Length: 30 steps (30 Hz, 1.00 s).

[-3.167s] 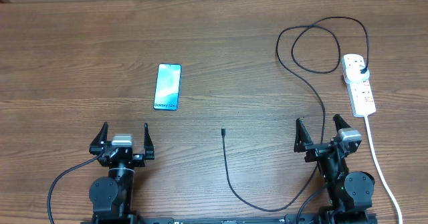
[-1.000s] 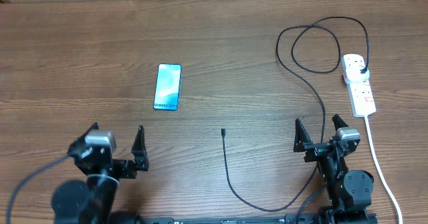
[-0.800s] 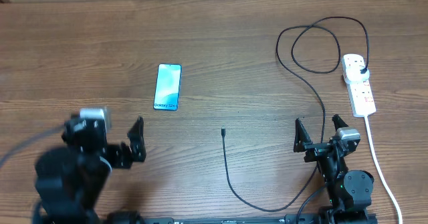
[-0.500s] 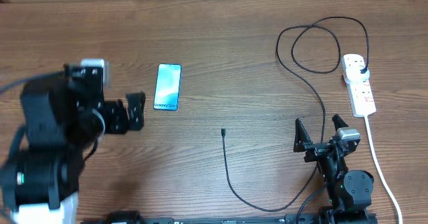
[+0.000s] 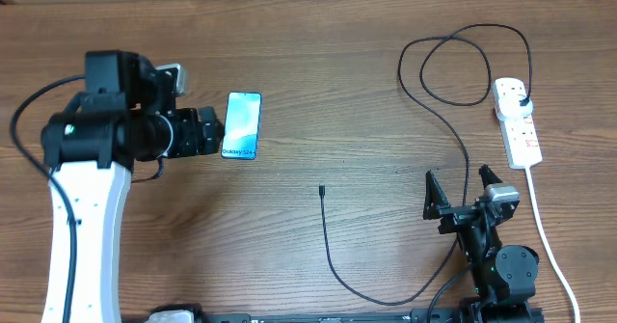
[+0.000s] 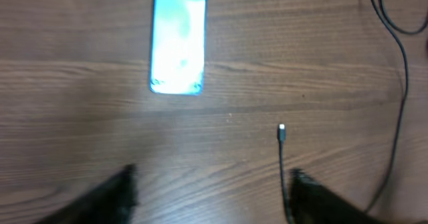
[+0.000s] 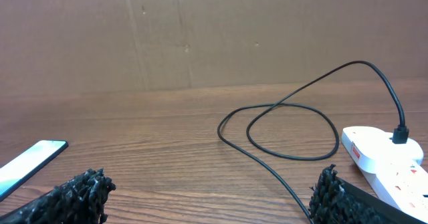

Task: Plug charger to phone and switch on socket
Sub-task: 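Move the left gripper forward over the Galaxy S24 phone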

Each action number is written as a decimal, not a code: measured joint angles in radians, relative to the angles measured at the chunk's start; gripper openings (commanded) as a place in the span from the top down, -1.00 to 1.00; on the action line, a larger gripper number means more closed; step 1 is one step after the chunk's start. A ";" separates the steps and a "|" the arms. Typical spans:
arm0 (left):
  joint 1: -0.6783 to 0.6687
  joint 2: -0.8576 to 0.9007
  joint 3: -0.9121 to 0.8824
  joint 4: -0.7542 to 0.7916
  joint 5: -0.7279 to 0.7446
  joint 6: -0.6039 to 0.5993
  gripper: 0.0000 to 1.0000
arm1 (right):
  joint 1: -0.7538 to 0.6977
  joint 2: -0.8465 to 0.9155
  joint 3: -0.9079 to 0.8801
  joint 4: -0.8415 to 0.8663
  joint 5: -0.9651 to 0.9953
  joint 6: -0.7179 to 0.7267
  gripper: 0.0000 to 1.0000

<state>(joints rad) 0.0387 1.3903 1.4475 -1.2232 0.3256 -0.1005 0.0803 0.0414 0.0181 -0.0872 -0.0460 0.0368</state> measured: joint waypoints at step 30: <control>-0.088 0.161 0.000 0.020 0.012 -0.079 0.02 | 0.000 0.000 0.000 0.000 0.001 0.000 -1.00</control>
<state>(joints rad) -0.0490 1.5517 1.4475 -1.2030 0.3374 -0.1791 0.0803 0.0414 0.0181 -0.0875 -0.0452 0.0364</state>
